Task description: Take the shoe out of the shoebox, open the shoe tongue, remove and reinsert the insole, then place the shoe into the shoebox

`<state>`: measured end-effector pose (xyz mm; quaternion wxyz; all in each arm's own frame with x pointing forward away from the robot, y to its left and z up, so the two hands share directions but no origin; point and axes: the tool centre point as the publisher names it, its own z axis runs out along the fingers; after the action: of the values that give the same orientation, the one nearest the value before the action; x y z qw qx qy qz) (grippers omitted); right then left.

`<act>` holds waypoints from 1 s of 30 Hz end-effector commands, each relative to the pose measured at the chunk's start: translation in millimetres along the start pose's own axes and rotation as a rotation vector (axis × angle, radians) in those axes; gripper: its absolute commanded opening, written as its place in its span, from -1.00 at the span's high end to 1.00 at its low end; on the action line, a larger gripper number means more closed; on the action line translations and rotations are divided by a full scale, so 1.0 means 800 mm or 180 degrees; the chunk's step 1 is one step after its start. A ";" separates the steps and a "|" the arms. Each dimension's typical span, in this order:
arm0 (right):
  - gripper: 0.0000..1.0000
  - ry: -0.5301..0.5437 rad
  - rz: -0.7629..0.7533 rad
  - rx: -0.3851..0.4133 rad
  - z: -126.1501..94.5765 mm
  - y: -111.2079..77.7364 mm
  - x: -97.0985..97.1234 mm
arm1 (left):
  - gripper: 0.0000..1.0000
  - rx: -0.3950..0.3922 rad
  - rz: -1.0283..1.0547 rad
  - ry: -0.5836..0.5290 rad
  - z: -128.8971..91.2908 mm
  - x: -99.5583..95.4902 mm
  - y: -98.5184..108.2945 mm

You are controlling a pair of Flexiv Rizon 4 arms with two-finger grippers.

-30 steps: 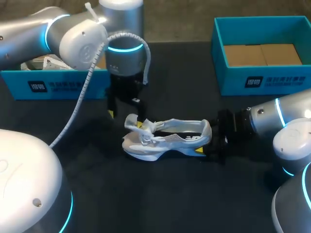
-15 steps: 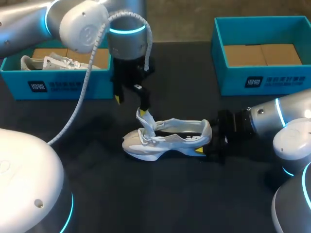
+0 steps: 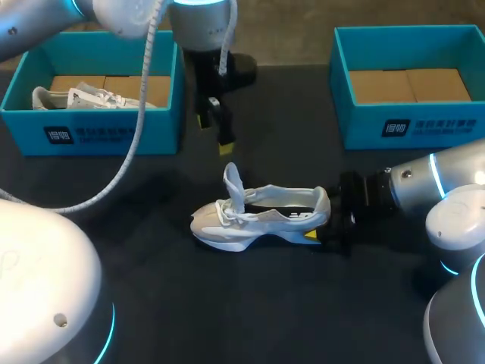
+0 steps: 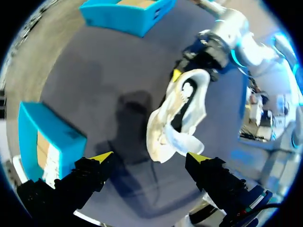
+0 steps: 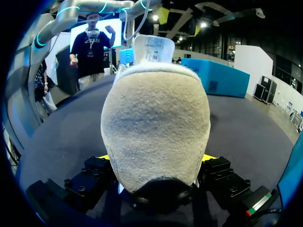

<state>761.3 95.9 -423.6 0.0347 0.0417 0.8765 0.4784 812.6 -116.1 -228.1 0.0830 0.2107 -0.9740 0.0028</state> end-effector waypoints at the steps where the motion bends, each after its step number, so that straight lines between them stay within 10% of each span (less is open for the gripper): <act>1: 1.00 -0.0007 -0.0001 0.0012 0.003 0.001 0.001 | -1.00 -0.0032 0.0048 0.0025 -0.005 -0.004 -0.002; 20: 1.00 -0.0007 -0.0001 0.0012 0.003 0.001 0.001 | -1.00 0.0312 0.0425 0.0261 -0.014 0.015 -0.018; 24: 1.00 -0.0007 -0.0001 0.0012 0.003 0.001 0.001 | 0.08 0.0278 0.0654 0.0287 -0.014 0.028 -0.028; 30: 1.00 -0.0007 -0.0001 0.0012 0.003 0.001 0.001 | 1.00 0.0231 0.0938 0.0303 -0.007 0.048 -0.044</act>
<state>761.3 95.9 -423.5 0.0347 0.0417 0.8765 0.4784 793.7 -154.0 -214.5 0.1180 0.0748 -0.9877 0.0701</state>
